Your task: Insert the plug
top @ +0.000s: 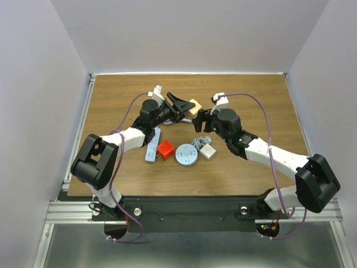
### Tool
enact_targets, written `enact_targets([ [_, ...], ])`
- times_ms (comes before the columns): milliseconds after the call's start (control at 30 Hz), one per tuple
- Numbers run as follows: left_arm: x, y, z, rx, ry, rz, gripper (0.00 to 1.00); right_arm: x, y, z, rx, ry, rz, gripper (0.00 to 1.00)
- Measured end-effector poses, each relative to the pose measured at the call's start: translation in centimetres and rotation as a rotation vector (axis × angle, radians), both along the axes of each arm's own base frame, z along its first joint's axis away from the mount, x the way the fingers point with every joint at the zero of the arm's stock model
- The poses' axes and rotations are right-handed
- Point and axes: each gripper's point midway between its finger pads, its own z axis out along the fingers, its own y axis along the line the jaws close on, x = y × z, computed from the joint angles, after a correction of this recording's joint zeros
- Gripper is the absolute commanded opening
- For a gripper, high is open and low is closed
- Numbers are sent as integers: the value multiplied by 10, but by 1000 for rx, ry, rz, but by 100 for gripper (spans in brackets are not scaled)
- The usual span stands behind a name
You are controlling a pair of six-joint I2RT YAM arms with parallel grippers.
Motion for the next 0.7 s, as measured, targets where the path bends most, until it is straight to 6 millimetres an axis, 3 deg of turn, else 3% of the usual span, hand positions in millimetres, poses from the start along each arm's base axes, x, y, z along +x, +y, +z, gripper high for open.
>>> enact_targets([
  [233, -4, -4, -2, 3, 6, -13, 0, -5, 8, 15, 36, -20, 49, 79],
  [467, -7, -7, -1, 1, 8, -23, 0, 6, 14, 39, 53, -72, 34, 79],
  [700, -9, -4, -10, 8, 27, -16, 0, 9, 13, 33, 8, -76, 11, 79],
])
